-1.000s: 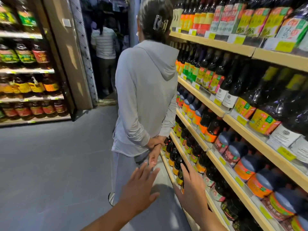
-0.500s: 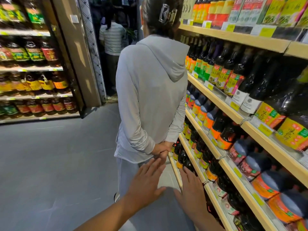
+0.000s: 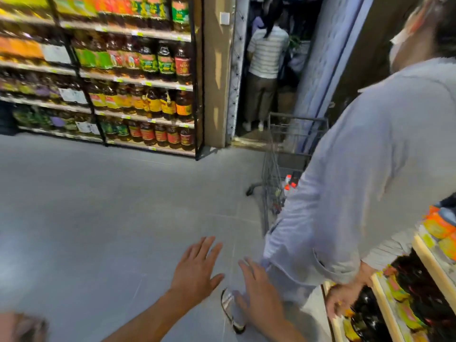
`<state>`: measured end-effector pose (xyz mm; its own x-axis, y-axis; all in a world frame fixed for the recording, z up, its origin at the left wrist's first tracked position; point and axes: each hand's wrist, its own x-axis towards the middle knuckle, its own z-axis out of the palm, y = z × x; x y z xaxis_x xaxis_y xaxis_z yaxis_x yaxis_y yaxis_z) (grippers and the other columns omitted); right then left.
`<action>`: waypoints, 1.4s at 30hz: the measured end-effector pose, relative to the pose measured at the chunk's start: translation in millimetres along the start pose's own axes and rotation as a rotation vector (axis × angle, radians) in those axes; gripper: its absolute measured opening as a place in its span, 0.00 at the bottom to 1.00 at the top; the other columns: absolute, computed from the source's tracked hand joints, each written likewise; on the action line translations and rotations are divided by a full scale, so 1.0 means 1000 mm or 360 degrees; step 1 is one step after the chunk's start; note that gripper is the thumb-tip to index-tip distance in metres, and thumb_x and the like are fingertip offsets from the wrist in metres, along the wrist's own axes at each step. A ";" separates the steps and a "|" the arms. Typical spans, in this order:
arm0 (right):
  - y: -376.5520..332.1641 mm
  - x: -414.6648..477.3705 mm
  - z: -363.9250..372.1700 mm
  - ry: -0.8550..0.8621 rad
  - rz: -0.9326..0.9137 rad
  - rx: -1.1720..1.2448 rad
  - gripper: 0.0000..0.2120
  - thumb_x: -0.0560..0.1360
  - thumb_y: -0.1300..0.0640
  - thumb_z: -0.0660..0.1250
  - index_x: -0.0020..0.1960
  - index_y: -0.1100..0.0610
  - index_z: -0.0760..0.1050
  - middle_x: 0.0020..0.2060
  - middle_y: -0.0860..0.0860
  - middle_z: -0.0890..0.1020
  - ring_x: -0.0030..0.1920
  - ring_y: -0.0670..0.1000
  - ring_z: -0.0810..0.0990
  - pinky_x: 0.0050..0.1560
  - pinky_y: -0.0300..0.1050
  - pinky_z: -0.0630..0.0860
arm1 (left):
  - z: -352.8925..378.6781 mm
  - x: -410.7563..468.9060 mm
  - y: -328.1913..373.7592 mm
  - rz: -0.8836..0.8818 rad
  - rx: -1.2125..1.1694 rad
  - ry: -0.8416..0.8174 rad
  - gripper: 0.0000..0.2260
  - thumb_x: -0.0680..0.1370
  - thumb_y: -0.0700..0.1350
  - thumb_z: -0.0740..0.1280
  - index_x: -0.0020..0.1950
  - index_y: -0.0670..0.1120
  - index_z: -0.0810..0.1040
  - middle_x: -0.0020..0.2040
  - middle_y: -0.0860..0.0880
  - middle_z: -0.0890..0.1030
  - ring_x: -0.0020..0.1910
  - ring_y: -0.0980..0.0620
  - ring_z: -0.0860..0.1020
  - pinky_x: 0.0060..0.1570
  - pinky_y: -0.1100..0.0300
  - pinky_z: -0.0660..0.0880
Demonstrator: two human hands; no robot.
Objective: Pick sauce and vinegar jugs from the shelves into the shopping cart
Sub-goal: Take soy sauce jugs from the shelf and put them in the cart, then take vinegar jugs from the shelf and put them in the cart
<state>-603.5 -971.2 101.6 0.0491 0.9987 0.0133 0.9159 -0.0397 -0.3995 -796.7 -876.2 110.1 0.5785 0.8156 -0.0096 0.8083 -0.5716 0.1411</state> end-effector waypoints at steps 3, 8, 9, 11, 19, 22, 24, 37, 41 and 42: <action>-0.036 0.079 0.021 0.0034 -0.0055 -0.0063 0.33 0.75 0.43 0.62 0.77 0.56 0.67 0.76 0.53 0.68 0.74 0.55 0.70 0.72 0.46 0.67 | -0.017 0.018 -0.080 -0.0106 0.0020 0.0020 0.34 0.72 0.67 0.58 0.74 0.51 0.70 0.75 0.48 0.72 0.72 0.45 0.73 0.64 0.48 0.76; -0.075 0.192 0.041 -0.0087 0.0011 -0.0027 0.36 0.78 0.45 0.64 0.80 0.57 0.59 0.79 0.55 0.60 0.79 0.56 0.57 0.79 0.48 0.56 | -0.044 0.051 -0.189 -0.0181 0.0040 0.0055 0.36 0.69 0.66 0.66 0.74 0.50 0.71 0.74 0.46 0.73 0.72 0.43 0.74 0.63 0.47 0.77; -0.080 0.210 0.042 -0.0086 0.0023 -0.0037 0.35 0.77 0.45 0.65 0.80 0.58 0.60 0.79 0.55 0.60 0.79 0.56 0.58 0.79 0.48 0.57 | -0.047 0.061 -0.205 -0.0187 0.0035 0.0049 0.36 0.70 0.66 0.67 0.74 0.50 0.71 0.74 0.46 0.73 0.72 0.43 0.73 0.63 0.47 0.77; -0.084 0.240 0.041 -0.0080 0.0053 -0.0043 0.35 0.77 0.46 0.66 0.79 0.58 0.61 0.78 0.55 0.61 0.79 0.56 0.59 0.78 0.48 0.60 | -0.049 0.083 -0.227 -0.0190 0.0023 0.0026 0.37 0.70 0.66 0.66 0.75 0.50 0.68 0.76 0.46 0.71 0.74 0.43 0.71 0.65 0.46 0.75; -0.037 0.377 0.027 0.0094 0.0275 -0.0076 0.34 0.77 0.48 0.69 0.78 0.58 0.62 0.77 0.55 0.64 0.78 0.56 0.62 0.75 0.49 0.62 | -0.045 0.243 -0.269 0.0033 -0.0030 0.0035 0.37 0.76 0.67 0.60 0.80 0.51 0.60 0.81 0.47 0.60 0.80 0.43 0.60 0.74 0.44 0.65; -0.002 0.435 0.022 0.0125 0.0389 -0.0054 0.35 0.78 0.46 0.66 0.80 0.56 0.58 0.79 0.52 0.60 0.79 0.53 0.57 0.77 0.49 0.61 | -0.046 0.322 -0.275 0.0135 -0.0028 0.0029 0.36 0.78 0.67 0.57 0.82 0.52 0.55 0.83 0.48 0.55 0.82 0.44 0.53 0.77 0.45 0.58; 0.025 0.475 0.017 0.0136 0.0448 -0.0040 0.36 0.77 0.46 0.66 0.80 0.56 0.58 0.79 0.52 0.60 0.79 0.54 0.58 0.77 0.50 0.62 | -0.046 0.379 -0.278 0.0191 0.0006 0.0037 0.35 0.77 0.67 0.56 0.81 0.51 0.58 0.82 0.47 0.58 0.81 0.44 0.57 0.76 0.45 0.61; 0.203 0.628 -0.048 0.0279 0.0955 0.0010 0.32 0.75 0.48 0.68 0.76 0.55 0.65 0.76 0.54 0.66 0.76 0.57 0.65 0.73 0.52 0.67 | -0.038 0.688 -0.219 0.0694 -0.0027 -0.0178 0.39 0.70 0.66 0.68 0.76 0.50 0.67 0.77 0.45 0.69 0.74 0.42 0.70 0.66 0.45 0.73; 0.252 0.640 -0.053 0.0303 0.1274 0.0080 0.33 0.77 0.49 0.68 0.78 0.56 0.63 0.77 0.54 0.65 0.77 0.57 0.63 0.75 0.53 0.64 | -0.022 0.775 -0.192 0.0905 -0.0012 -0.0221 0.39 0.70 0.68 0.65 0.77 0.52 0.66 0.77 0.47 0.69 0.75 0.44 0.70 0.66 0.47 0.73; 0.262 0.641 -0.055 0.0319 0.1361 0.0105 0.32 0.77 0.50 0.68 0.78 0.57 0.63 0.76 0.55 0.66 0.76 0.57 0.64 0.75 0.52 0.64 | -0.019 0.796 -0.186 0.0957 -0.0039 -0.0258 0.39 0.71 0.67 0.64 0.78 0.52 0.63 0.79 0.47 0.66 0.77 0.44 0.67 0.69 0.46 0.71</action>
<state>-310.6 -343.4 55.8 0.7821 0.6032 -0.1565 0.5089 -0.7631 -0.3984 -488.6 -118.7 94.5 0.9424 0.3268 -0.0716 0.3346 -0.9228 0.1910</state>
